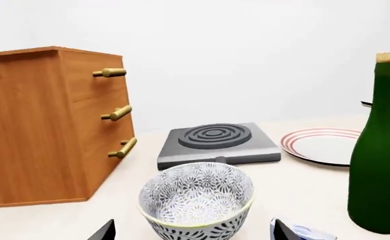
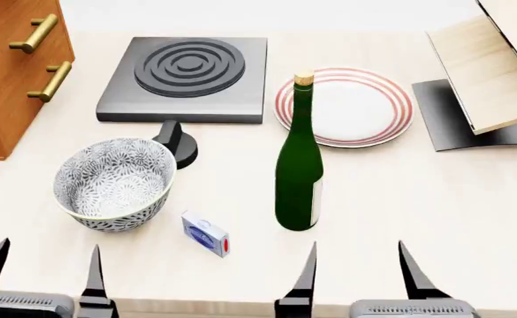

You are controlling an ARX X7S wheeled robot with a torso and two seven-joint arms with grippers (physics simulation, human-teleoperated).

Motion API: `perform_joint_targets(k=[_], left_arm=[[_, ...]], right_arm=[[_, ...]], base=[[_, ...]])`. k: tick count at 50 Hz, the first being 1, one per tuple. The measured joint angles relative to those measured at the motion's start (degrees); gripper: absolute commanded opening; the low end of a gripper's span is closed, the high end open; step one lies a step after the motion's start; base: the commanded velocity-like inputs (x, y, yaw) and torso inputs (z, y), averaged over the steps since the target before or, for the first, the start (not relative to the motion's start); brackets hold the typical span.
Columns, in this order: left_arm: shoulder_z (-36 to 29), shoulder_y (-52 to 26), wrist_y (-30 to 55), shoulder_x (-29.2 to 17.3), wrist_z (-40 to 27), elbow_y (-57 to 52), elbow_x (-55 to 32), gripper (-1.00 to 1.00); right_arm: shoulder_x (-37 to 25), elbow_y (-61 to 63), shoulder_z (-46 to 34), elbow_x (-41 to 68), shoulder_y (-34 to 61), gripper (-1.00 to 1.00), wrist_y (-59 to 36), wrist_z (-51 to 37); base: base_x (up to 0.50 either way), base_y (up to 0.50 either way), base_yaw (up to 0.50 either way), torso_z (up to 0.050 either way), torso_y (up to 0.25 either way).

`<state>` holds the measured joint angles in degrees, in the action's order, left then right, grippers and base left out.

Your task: Put the bowl on the top of the cabinet.

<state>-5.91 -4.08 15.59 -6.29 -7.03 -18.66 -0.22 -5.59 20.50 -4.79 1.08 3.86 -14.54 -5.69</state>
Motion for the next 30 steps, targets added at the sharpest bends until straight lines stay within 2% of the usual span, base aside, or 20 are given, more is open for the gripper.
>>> perform_joint_targets(k=[12, 27, 30], left_arm=[[-1.16, -2.26, 5.55, -0.92, -1.08, -6.56, 0.59, 1.00], [-1.71, -2.84, 7.26, -1.61, -2.15, -9.19, 0.13, 1.00], [-1.85, -2.83, 7.27, -1.64, -2.30, -9.30, -0.11, 1.00]], right_arm=[[-1.20, 6.77, 0.12, 0.70, 1.83, 1.00, -4.85, -1.11], [-2.02, 8.87, 0.24, 2.23, 2.20, 1.00, -6.76, -1.94], [-2.21, 8.54, 0.22, 2.22, 2.29, 1.00, -6.69, -2.23]], base=[[0.00, 0.00, 0.00, 0.000, 0.000], [0.00, 0.00, 0.00, 0.000, 0.000], [0.00, 0.32, 0.00, 0.000, 0.000]])
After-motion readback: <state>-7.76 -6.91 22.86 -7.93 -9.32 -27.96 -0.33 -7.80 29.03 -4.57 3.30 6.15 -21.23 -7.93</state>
